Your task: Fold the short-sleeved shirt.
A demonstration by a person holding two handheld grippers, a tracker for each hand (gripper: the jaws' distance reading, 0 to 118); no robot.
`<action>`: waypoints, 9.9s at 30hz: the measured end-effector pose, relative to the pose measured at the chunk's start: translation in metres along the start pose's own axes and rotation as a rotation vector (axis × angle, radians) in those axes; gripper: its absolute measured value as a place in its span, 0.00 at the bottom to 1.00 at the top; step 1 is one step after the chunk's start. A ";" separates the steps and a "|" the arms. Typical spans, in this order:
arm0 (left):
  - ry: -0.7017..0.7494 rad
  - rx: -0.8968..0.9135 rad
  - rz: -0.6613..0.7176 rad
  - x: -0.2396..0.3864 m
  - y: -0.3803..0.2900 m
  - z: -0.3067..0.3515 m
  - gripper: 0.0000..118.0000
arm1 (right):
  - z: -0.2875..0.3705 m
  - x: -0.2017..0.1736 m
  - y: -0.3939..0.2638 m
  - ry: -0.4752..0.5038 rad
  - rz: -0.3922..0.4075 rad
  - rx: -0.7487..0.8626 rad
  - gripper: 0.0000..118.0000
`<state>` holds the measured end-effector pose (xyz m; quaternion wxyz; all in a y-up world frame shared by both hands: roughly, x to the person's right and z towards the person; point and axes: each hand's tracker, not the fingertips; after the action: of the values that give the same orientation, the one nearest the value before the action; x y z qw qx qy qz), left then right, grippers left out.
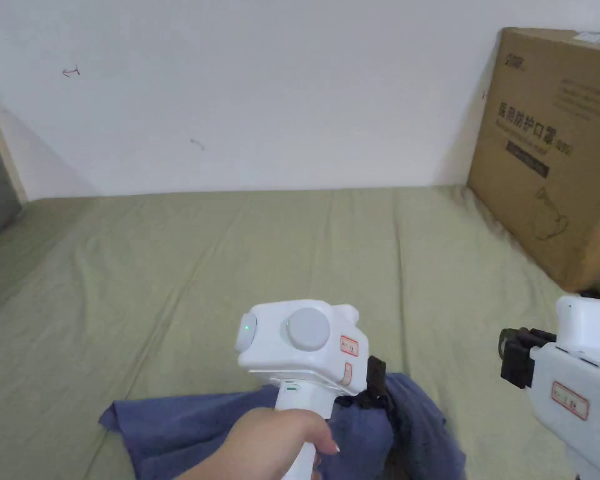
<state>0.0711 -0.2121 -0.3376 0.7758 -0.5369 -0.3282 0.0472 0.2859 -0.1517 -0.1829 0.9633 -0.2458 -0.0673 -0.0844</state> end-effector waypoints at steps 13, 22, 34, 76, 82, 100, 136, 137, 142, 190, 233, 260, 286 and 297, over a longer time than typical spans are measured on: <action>-0.062 0.201 0.152 -0.059 -0.023 0.054 0.88 | -0.013 -0.016 -0.005 0.047 0.028 -0.053 0.00; 0.312 0.725 -0.033 -0.058 -0.111 0.214 0.13 | 0.033 -0.032 0.011 0.068 0.047 0.144 0.00; 0.324 0.274 0.362 -0.150 -0.152 0.157 0.01 | 0.036 -0.028 -0.006 0.090 0.045 0.115 0.00; 0.404 0.347 0.300 -0.186 -0.179 0.167 0.02 | -0.114 0.029 -0.076 0.119 0.058 -0.534 0.05; 0.407 0.476 0.208 -0.165 -0.164 0.221 0.02 | -0.038 0.053 -0.026 0.174 0.028 -0.345 0.05; 0.514 0.765 -0.110 -0.110 0.032 0.411 0.02 | 0.062 0.028 0.257 0.192 0.135 0.067 0.05; 0.509 0.231 0.237 -0.332 0.126 0.033 0.02 | -0.330 0.103 0.075 -0.073 0.068 -0.429 0.05; 0.522 0.180 0.204 -0.333 0.102 0.027 0.02 | -0.323 0.112 0.049 -0.027 0.052 -0.480 0.05; 0.471 0.131 0.153 -0.341 0.009 0.055 0.02 | -0.241 0.142 -0.013 0.027 0.053 -0.546 0.05; 0.379 0.391 0.012 -0.172 -0.020 0.141 0.01 | -0.099 -0.001 0.034 0.066 0.073 -0.167 0.02; 0.393 0.317 0.013 -0.282 0.100 0.084 0.02 | -0.394 0.095 0.094 -0.046 -0.016 -0.496 0.99; 0.397 0.414 0.040 -0.250 0.090 0.166 0.02 | -0.223 0.092 0.155 0.207 -0.091 -0.269 0.01; 0.472 0.869 -0.084 -0.122 0.237 0.383 0.02 | -0.082 0.029 0.464 0.046 0.065 0.322 0.01; 0.506 0.915 -0.069 -0.151 0.305 0.332 0.02 | -0.130 0.004 0.495 -0.042 0.147 0.384 0.01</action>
<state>-0.1472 0.1174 -0.6008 0.9870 -0.1268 -0.0940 0.0291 0.3981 0.2126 -0.5245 0.9944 -0.0635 -0.0841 0.0057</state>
